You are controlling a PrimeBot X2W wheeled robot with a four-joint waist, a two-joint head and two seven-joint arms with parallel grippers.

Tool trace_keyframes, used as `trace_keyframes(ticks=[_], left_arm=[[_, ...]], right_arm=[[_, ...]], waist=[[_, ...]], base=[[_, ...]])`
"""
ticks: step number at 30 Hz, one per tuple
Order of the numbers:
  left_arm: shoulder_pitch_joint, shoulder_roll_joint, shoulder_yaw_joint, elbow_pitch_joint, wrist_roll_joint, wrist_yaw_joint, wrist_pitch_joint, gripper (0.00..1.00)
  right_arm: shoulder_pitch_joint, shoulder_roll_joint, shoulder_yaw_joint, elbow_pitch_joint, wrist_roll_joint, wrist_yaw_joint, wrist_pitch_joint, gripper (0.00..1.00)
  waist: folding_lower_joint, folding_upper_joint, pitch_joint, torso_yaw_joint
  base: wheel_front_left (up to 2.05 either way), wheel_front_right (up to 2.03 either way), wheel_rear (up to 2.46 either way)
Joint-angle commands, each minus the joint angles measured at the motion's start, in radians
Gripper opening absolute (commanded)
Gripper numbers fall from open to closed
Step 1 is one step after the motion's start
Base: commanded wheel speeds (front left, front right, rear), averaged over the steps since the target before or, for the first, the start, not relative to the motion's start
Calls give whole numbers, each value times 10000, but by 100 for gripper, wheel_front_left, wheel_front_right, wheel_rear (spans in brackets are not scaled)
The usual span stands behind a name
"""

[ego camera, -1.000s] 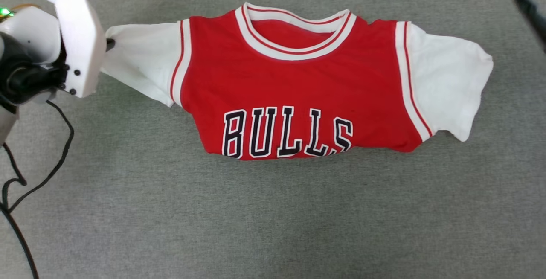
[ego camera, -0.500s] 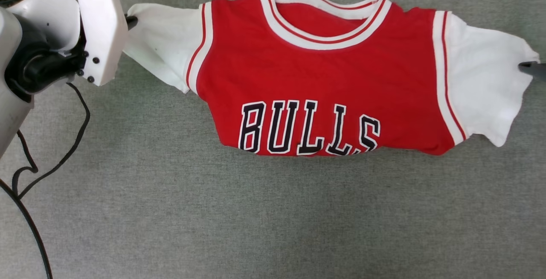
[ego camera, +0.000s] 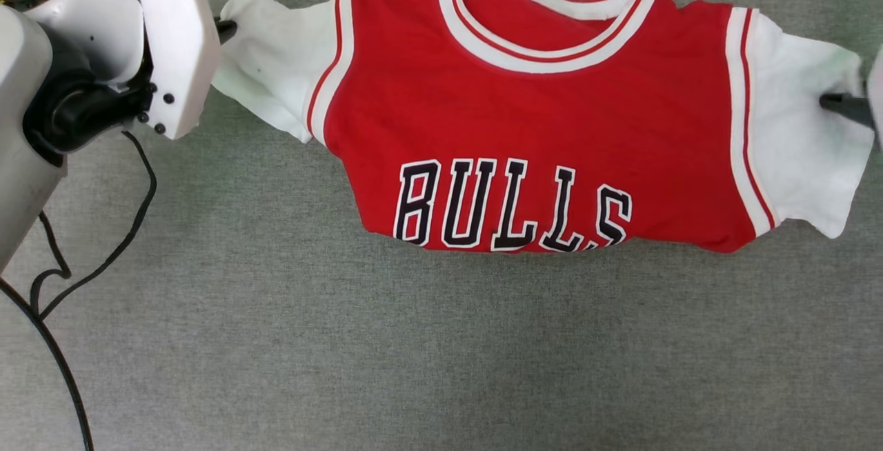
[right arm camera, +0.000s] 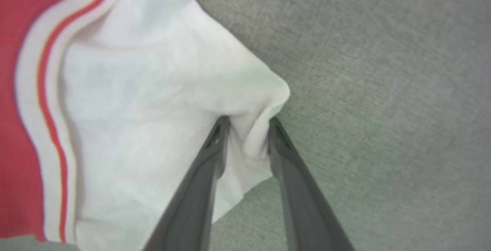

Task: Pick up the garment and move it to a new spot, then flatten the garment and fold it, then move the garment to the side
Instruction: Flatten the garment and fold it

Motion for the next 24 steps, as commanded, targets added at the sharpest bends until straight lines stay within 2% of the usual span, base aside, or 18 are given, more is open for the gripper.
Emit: trace_keyframes(ticks=[1, 11, 15, 19, 24], left_arm=[[128, 80, 17, 35, 14, -10, -152, 0], [137, 551, 150, -563, 147, -12, -1336, 0], [-224, 772, 333, -979, 307, -12, -2237, 0], [-716, 740, 531, -1046, 565, -12, -2786, 0], [-1683, 345, 797, -645, 878, -11, -3212, 0]], right_arm=[[207, 297, 273, 44, 55, -1, -375, 0], [-487, -420, 391, -573, 497, -1, -2995, 0], [-899, -652, 279, -772, 363, -1, -4367, 0], [-1606, -503, 91, -551, -32, -1, -5180, 0], [-2983, 53, -60, 133, -999, -3, -5735, 0]], waist=[[0, 0, -257, -117], [0, 0, -1666, -304], [0, 0, -2133, -290], [0, 0, -2264, -282], [0, 0, -2076, -255]], base=[[0, 0, 0], [0, 0, 0], [0, 0, 0], [0, 0, 0], [0, 0, 0]])
